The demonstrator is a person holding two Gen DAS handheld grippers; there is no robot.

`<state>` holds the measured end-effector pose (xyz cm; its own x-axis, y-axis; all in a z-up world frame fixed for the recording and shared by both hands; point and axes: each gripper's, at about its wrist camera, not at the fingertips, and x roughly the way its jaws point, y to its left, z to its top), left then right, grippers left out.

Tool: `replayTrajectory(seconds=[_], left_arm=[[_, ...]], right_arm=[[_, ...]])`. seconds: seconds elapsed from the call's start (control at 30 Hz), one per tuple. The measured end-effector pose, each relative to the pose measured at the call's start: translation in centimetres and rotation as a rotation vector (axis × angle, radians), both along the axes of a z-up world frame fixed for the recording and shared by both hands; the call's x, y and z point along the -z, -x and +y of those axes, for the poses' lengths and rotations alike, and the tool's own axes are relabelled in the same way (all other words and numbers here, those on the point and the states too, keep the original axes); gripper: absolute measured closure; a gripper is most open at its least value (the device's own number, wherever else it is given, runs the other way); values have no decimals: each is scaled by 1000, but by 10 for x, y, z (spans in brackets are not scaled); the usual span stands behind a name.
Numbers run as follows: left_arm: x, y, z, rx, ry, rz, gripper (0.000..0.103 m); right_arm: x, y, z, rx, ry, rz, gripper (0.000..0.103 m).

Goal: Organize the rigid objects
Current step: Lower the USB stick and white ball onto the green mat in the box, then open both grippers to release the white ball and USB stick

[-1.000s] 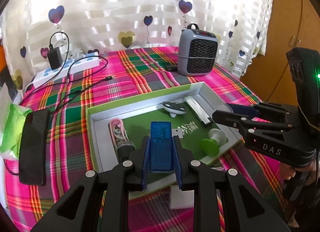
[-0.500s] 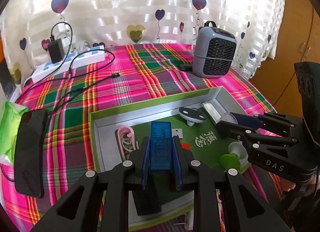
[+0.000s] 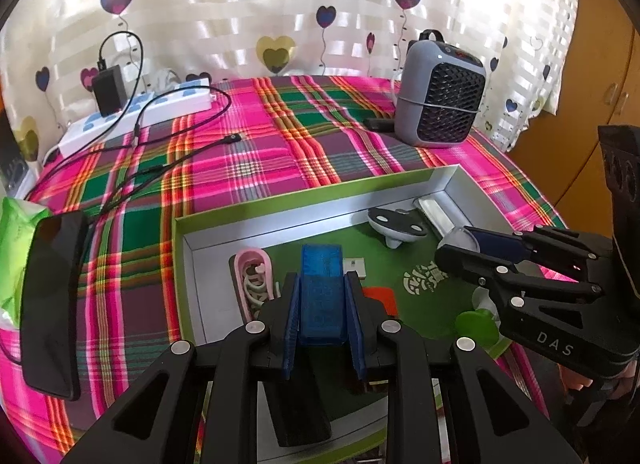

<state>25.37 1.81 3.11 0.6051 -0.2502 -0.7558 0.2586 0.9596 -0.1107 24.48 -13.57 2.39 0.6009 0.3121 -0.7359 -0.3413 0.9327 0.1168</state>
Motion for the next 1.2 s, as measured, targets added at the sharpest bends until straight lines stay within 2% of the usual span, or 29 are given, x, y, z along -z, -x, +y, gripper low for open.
replayTrajectory(seconds=[0.33,1.2], left_arm=[[5,-4,0,-2,-4,11,82],[4,1,-1,8,25,8,82]], right_arm=[[5,-1,3,-3,28,-9,74],[7,-3,5,-18,22,-5,74]])
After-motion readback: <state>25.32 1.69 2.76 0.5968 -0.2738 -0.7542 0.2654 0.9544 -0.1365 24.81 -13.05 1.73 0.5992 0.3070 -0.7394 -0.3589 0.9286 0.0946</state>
